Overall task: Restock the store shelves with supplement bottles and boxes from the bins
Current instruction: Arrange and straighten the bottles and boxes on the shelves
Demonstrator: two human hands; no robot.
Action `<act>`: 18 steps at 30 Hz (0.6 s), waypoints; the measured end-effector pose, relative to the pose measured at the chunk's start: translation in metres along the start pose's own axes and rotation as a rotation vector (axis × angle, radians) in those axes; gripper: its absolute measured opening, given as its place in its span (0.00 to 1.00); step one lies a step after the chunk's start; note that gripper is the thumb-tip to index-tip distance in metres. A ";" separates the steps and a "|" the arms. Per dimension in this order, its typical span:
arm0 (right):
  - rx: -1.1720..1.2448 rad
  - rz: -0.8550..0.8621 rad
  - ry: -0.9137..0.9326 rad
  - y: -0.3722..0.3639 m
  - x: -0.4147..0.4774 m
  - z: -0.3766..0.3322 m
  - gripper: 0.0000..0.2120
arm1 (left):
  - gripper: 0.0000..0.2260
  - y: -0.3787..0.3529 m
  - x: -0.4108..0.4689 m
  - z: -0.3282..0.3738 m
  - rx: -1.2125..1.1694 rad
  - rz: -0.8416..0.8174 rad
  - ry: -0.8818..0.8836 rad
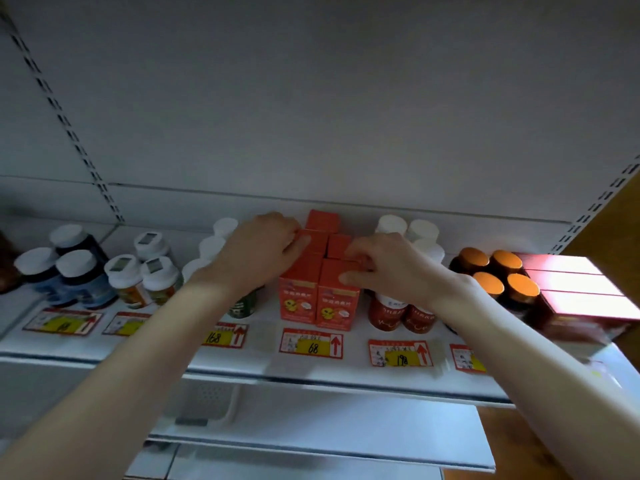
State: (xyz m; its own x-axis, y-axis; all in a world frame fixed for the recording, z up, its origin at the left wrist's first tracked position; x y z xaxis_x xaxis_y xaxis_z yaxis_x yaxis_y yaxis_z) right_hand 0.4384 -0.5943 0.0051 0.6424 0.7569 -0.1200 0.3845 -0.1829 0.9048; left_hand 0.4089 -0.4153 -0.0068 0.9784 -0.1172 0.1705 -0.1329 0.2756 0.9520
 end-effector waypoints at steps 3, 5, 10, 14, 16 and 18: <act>-0.050 -0.045 -0.103 -0.013 -0.001 -0.006 0.17 | 0.25 -0.011 -0.016 0.002 0.033 -0.122 -0.023; -0.074 -0.055 -0.173 -0.024 0.001 -0.005 0.19 | 0.21 -0.016 -0.021 0.007 -0.006 -0.188 -0.040; 0.009 -0.052 -0.267 -0.044 0.006 -0.004 0.20 | 0.19 -0.029 -0.026 0.008 -0.085 -0.245 -0.076; 0.039 0.059 -0.213 -0.051 0.010 -0.002 0.15 | 0.12 -0.031 -0.026 0.007 -0.138 -0.167 -0.061; 0.066 0.081 -0.182 -0.052 0.011 0.000 0.14 | 0.11 -0.032 -0.026 0.007 -0.118 -0.159 -0.053; 0.071 0.082 -0.152 -0.052 0.013 0.002 0.14 | 0.11 -0.034 -0.026 0.006 -0.114 -0.161 -0.032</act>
State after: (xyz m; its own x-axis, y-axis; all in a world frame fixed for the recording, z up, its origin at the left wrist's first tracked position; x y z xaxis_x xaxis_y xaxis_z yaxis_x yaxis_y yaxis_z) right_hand 0.4278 -0.5760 -0.0443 0.7639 0.6355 -0.1124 0.3693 -0.2875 0.8837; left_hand 0.3873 -0.4278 -0.0416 0.9797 -0.1984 0.0284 0.0452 0.3568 0.9331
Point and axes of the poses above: each hand's wrist, its own x-axis towards the middle knuckle, its own y-axis out of the back of the hand, z = x × y, the point moved 3 cm from there along x, towards the middle knuckle, and after that the axes turned 10 degrees about -z, right-handed, at the moved point
